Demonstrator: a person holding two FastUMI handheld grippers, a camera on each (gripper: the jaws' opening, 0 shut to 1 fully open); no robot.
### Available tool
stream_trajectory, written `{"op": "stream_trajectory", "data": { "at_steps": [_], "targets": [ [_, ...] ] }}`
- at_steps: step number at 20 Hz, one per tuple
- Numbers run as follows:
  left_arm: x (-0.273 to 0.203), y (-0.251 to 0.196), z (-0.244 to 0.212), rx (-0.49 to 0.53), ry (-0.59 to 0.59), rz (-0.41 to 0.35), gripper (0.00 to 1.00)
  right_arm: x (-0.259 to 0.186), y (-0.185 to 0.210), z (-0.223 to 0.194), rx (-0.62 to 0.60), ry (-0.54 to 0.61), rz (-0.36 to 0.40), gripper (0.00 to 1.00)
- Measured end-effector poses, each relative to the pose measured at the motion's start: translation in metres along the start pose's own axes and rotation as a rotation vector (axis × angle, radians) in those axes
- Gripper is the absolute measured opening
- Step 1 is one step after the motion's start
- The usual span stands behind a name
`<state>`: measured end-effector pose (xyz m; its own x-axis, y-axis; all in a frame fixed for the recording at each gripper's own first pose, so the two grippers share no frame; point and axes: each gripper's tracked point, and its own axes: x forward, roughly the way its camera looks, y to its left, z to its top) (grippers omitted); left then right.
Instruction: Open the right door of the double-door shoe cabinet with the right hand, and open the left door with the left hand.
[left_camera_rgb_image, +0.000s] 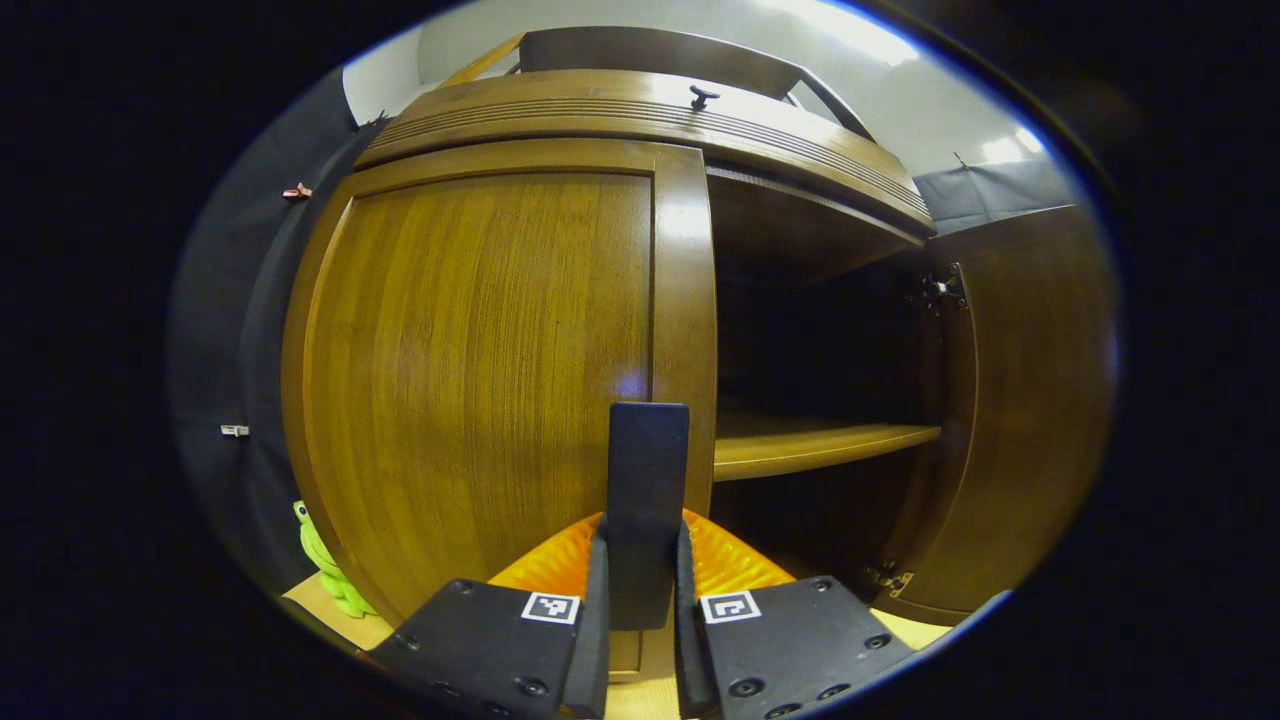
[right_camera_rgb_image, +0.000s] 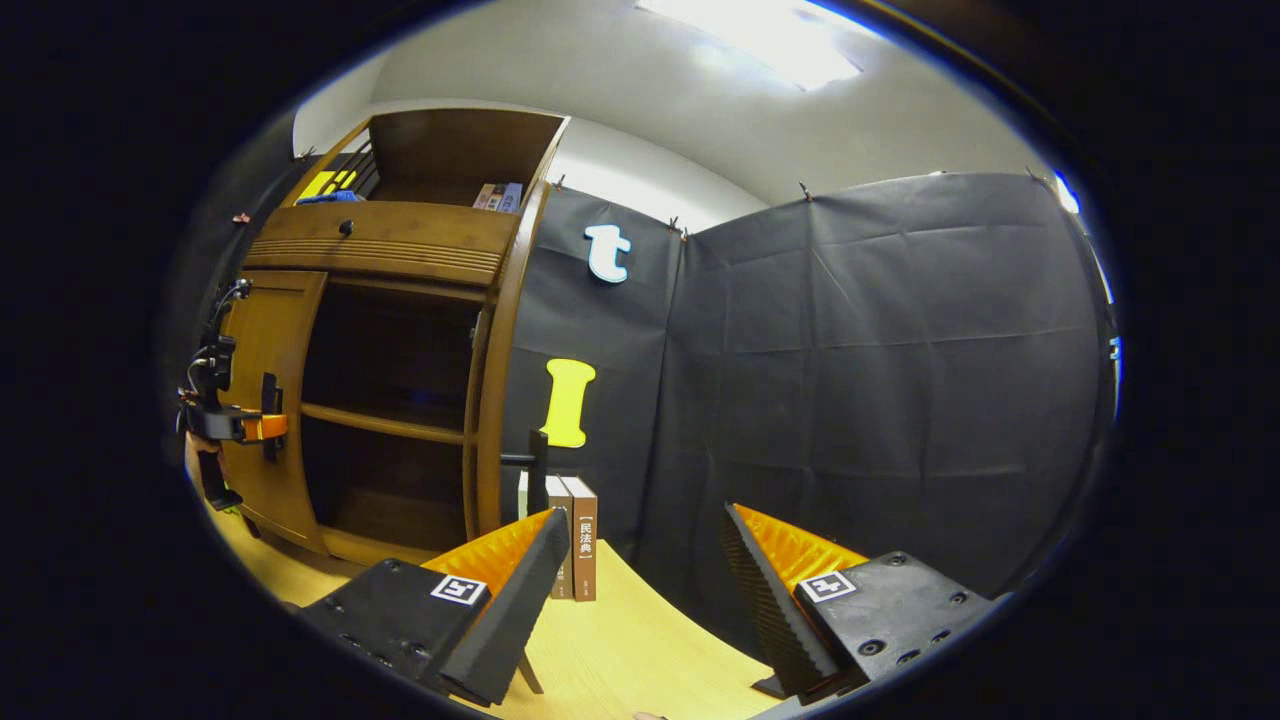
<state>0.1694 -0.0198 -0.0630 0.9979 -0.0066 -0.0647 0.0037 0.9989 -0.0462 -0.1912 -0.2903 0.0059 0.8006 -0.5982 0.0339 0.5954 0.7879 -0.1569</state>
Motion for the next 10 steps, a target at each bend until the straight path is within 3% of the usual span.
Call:
{"op": "stream_trajectory", "data": {
  "at_steps": [10],
  "targets": [
    [-0.059,0.002,-0.002,-0.04,0.018,-0.113,0.29,-0.031,0.027,0.022,0.049,-0.036,0.079,0.97]
  ]
}}
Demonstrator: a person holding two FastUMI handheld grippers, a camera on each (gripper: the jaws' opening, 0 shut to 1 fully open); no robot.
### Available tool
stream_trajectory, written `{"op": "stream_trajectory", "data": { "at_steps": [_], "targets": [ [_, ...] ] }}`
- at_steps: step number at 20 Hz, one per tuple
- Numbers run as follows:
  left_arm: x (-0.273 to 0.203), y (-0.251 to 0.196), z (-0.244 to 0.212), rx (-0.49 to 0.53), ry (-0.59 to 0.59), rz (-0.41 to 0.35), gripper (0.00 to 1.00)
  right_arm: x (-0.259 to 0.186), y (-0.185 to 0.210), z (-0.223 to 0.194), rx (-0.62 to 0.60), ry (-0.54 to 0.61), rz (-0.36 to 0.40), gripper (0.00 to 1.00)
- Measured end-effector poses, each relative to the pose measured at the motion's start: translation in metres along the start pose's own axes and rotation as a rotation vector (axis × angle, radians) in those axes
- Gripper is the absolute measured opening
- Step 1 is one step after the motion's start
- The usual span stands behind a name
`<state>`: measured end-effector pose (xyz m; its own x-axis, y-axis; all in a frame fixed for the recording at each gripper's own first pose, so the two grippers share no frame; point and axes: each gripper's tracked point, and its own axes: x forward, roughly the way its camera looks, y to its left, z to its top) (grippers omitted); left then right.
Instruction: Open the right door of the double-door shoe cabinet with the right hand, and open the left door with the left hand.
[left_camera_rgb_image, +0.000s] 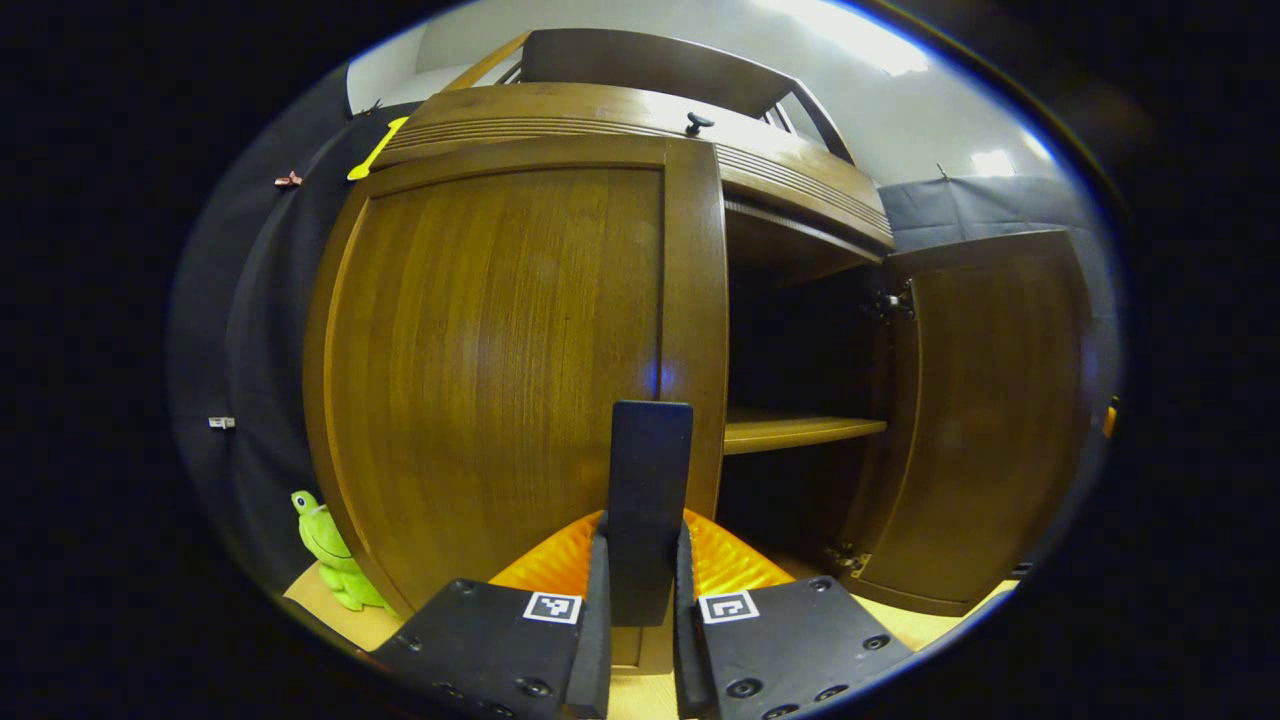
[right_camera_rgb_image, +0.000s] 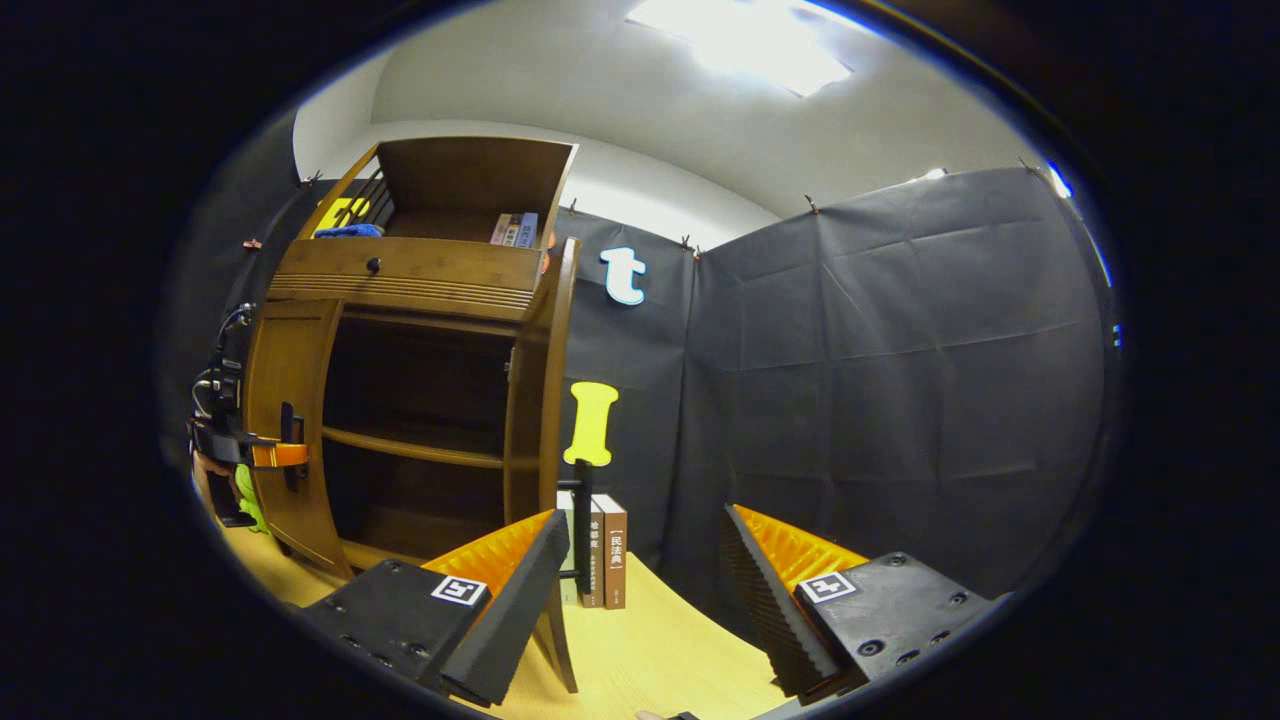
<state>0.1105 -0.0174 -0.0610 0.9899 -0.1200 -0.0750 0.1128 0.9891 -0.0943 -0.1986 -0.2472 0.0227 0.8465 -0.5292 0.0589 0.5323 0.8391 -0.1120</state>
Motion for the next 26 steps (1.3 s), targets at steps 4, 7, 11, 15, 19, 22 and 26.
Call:
{"op": "stream_trajectory", "data": {
  "at_steps": [4,7,11,15,19,22,26],
  "targets": [
    [-0.031,0.003,0.001,0.004,0.0,-0.024,0.29,-0.007,0.028,0.009,0.0,-0.023,0.076,0.97],
    [-0.053,0.009,-0.001,0.012,0.003,-0.034,0.29,-0.012,0.056,0.006,0.001,-0.016,0.142,0.97],
    [-0.081,0.02,0.0,0.024,0.008,-0.027,0.29,-0.012,0.094,-0.001,0.017,0.0,0.252,0.98],
    [-0.105,0.031,0.0,0.034,0.009,0.006,0.29,-0.01,0.125,-0.009,0.047,0.014,0.342,0.98],
    [-0.125,0.041,0.003,0.04,0.012,0.042,0.29,-0.008,0.136,-0.015,0.055,0.022,0.392,0.99],
    [-0.136,0.05,0.003,0.042,0.01,0.069,0.29,-0.009,0.154,-0.014,0.07,0.029,0.438,0.96],
    [-0.154,0.064,0.005,0.046,0.006,0.116,0.28,-0.006,0.171,-0.019,0.072,0.038,0.482,0.98]
  ]
}}
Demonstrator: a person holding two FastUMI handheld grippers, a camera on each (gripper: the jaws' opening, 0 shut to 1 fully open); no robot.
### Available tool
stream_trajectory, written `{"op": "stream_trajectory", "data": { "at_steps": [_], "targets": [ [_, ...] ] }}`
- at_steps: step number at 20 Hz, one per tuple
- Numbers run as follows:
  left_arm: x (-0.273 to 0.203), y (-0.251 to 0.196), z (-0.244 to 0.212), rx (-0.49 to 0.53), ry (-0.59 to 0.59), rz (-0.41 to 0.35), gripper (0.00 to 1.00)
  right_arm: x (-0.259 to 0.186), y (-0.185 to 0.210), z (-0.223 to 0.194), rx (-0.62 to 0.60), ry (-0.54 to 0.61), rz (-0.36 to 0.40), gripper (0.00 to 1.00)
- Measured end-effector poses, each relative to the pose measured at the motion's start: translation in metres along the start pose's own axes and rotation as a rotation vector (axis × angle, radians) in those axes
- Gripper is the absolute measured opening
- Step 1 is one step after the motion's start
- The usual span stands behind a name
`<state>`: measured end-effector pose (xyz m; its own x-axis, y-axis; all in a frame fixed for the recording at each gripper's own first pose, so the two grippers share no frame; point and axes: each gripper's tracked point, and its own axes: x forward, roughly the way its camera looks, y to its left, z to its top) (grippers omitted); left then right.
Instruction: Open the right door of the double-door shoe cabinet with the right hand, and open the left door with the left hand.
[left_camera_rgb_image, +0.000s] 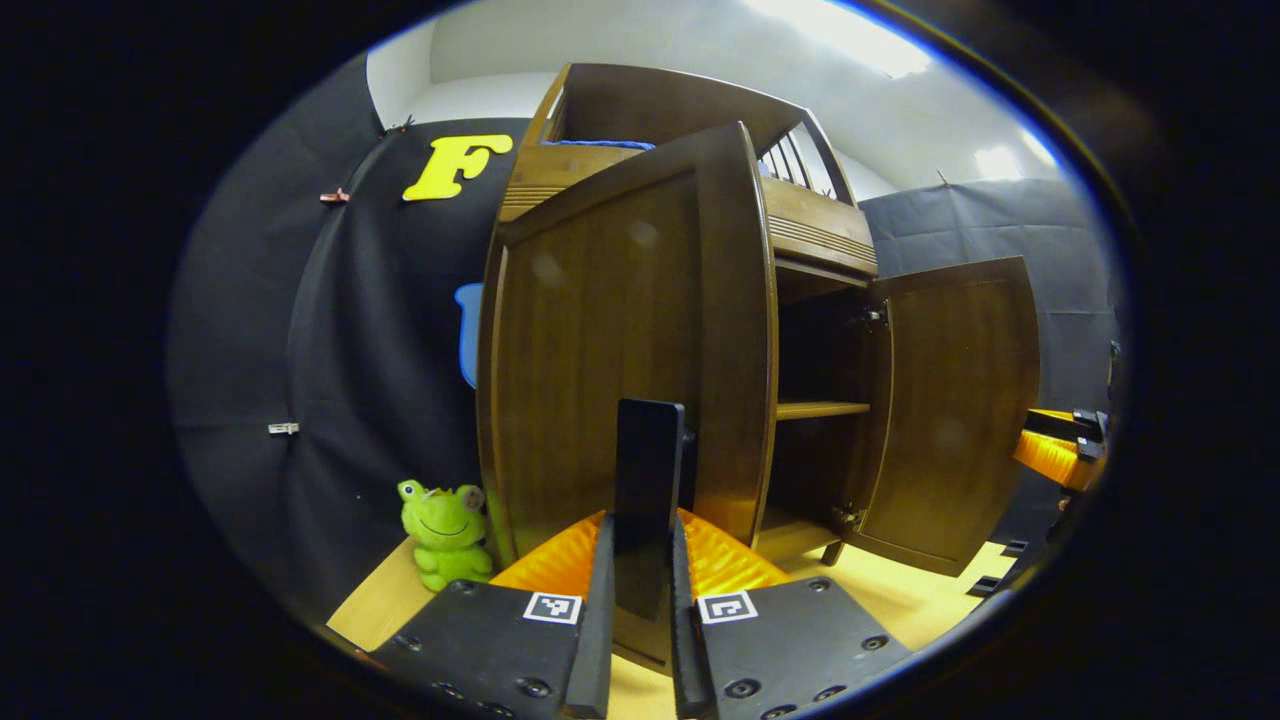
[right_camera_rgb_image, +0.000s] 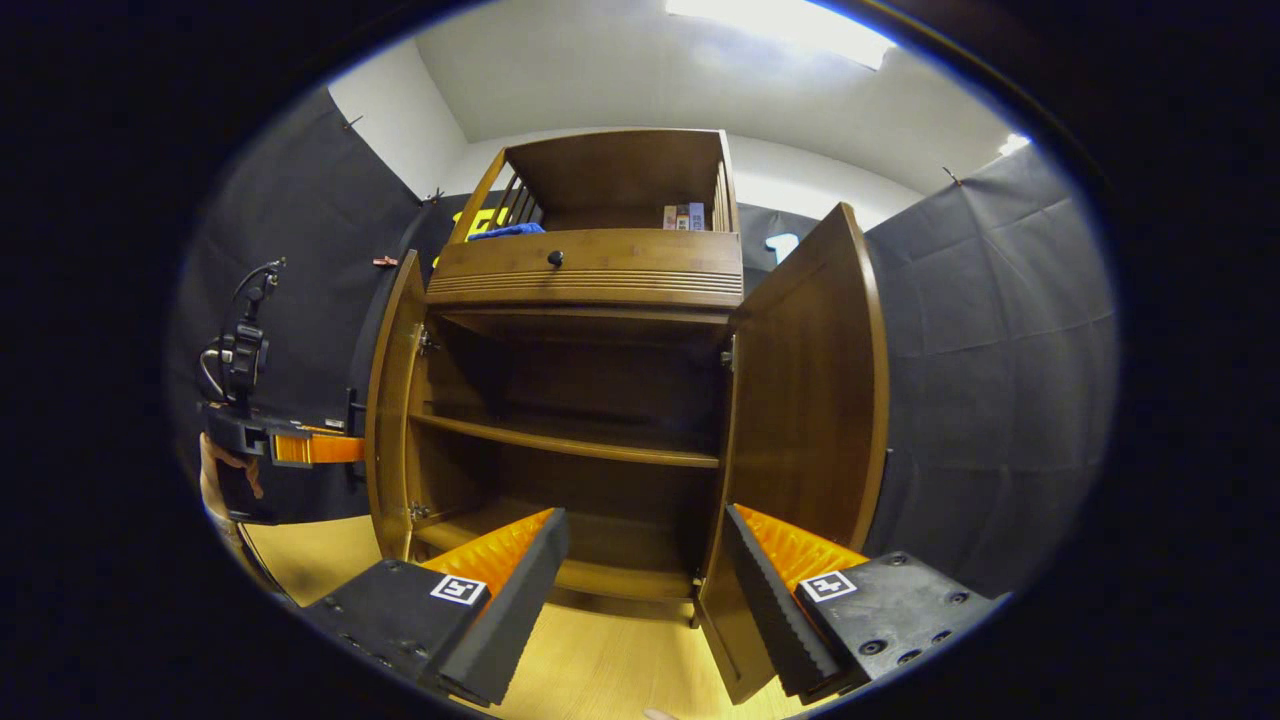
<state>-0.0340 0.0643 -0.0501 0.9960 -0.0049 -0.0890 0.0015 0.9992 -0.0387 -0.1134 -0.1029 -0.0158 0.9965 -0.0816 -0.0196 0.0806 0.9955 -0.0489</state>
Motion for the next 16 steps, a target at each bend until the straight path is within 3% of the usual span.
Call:
{"op": "stream_trajectory", "data": {
  "at_steps": [7,12,16],
  "targets": [
    [-0.023,0.028,0.003,-0.003,-0.009,0.072,0.25,0.015,0.029,-0.001,0.011,0.003,0.069,0.96],
    [-0.037,0.05,0.005,0.004,-0.027,0.156,0.2,0.032,0.051,0.005,0.094,0.001,0.108,0.98],
    [-0.05,0.074,0.008,-0.008,-0.031,0.235,0.19,0.035,0.047,0.0,0.073,0.014,0.058,0.95]
  ]
}}
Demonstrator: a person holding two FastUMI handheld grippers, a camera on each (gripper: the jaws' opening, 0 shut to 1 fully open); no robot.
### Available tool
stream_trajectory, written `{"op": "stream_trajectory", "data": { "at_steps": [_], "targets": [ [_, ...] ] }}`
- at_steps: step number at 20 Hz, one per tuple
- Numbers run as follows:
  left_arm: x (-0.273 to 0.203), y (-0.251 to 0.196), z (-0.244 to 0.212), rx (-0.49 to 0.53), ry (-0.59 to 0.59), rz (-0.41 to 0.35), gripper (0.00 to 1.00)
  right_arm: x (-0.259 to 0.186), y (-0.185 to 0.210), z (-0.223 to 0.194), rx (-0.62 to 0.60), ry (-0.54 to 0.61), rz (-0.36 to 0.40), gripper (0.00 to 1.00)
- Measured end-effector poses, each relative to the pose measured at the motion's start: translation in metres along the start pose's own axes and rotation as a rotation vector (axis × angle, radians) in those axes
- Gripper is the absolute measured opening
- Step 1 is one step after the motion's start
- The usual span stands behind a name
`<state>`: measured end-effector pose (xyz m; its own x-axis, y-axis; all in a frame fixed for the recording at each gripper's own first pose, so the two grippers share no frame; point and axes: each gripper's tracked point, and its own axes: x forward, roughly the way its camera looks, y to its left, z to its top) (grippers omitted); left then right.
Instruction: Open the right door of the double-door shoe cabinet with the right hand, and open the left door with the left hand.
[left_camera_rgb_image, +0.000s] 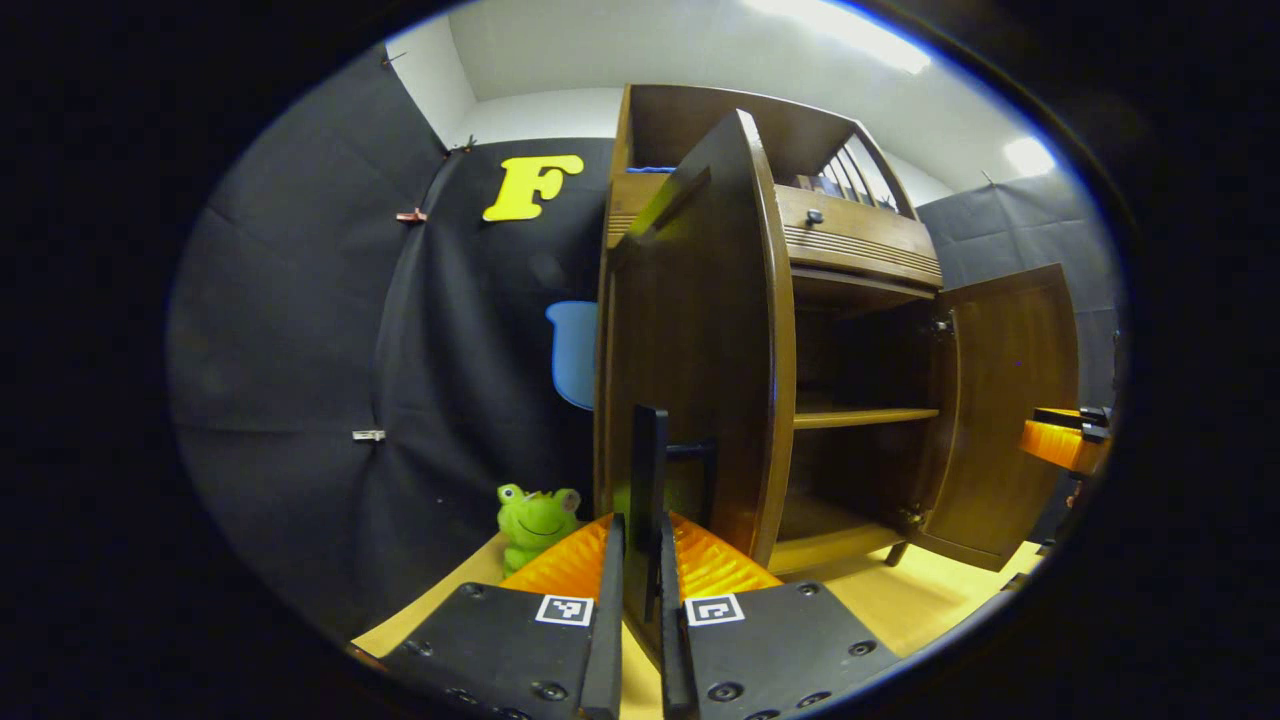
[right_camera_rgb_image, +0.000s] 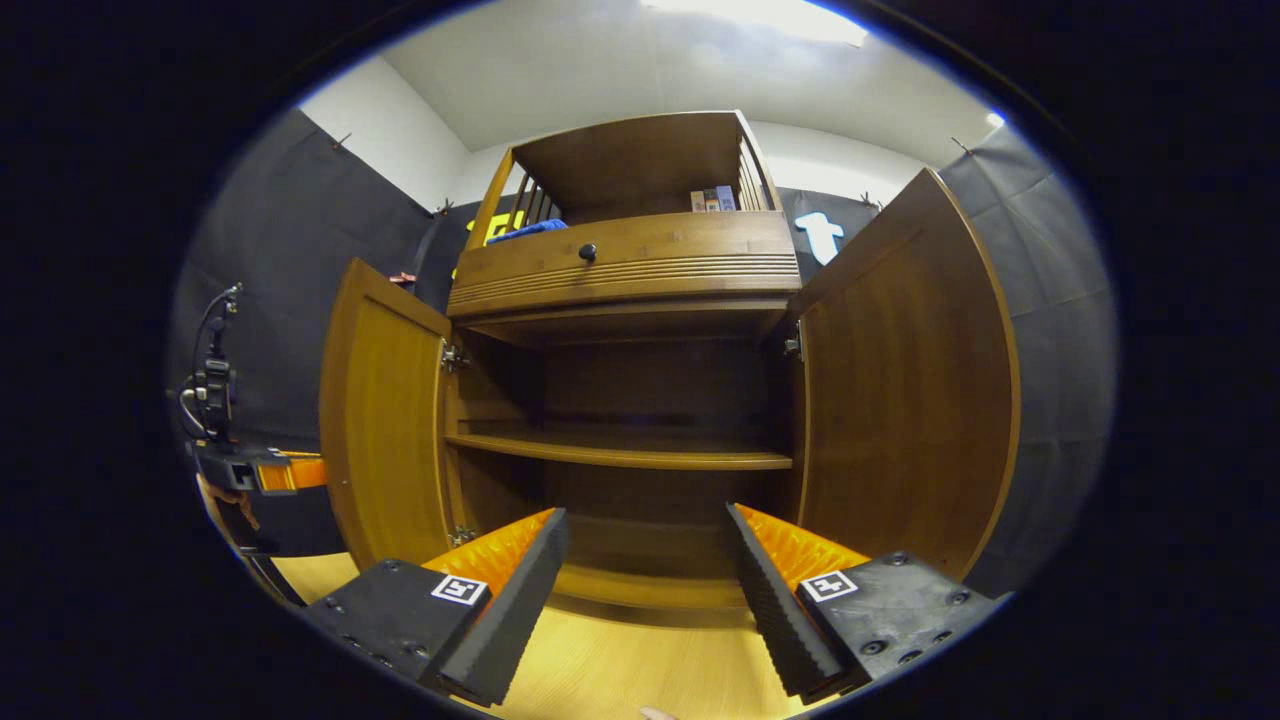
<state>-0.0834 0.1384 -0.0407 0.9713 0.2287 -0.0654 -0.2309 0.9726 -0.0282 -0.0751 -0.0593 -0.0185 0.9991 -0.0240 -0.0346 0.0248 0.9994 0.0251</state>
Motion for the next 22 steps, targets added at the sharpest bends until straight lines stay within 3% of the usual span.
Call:
{"op": "stream_trajectory", "data": {
  "at_steps": [4,7,11,16,20,22],
  "targets": [
    [-0.007,0.036,0.007,0.011,-0.019,0.124,0.14,0.01,0.009,-0.003,-0.067,-0.018,0.004,0.96],
    [-0.012,0.041,0.008,-0.027,-0.009,0.119,0.14,0.022,0.026,0.007,-0.068,-0.022,0.024,0.99],
    [-0.035,0.052,0.004,0.007,0.009,0.162,0.14,0.027,0.035,0.008,-0.056,-0.024,0.044,1.0],
    [-0.077,0.008,0.019,-0.035,-0.016,-0.001,0.14,0.036,0.04,0.002,-0.058,-0.006,0.041,0.98],
    [-0.085,-0.058,0.033,-0.026,-0.043,-0.196,0.15,0.039,0.047,-0.004,-0.052,0.008,0.059,0.99],
    [-0.073,-0.081,0.031,-0.003,-0.028,-0.257,0.34,0.039,0.046,-0.007,-0.058,0.021,0.06,0.96]
  ]
}}
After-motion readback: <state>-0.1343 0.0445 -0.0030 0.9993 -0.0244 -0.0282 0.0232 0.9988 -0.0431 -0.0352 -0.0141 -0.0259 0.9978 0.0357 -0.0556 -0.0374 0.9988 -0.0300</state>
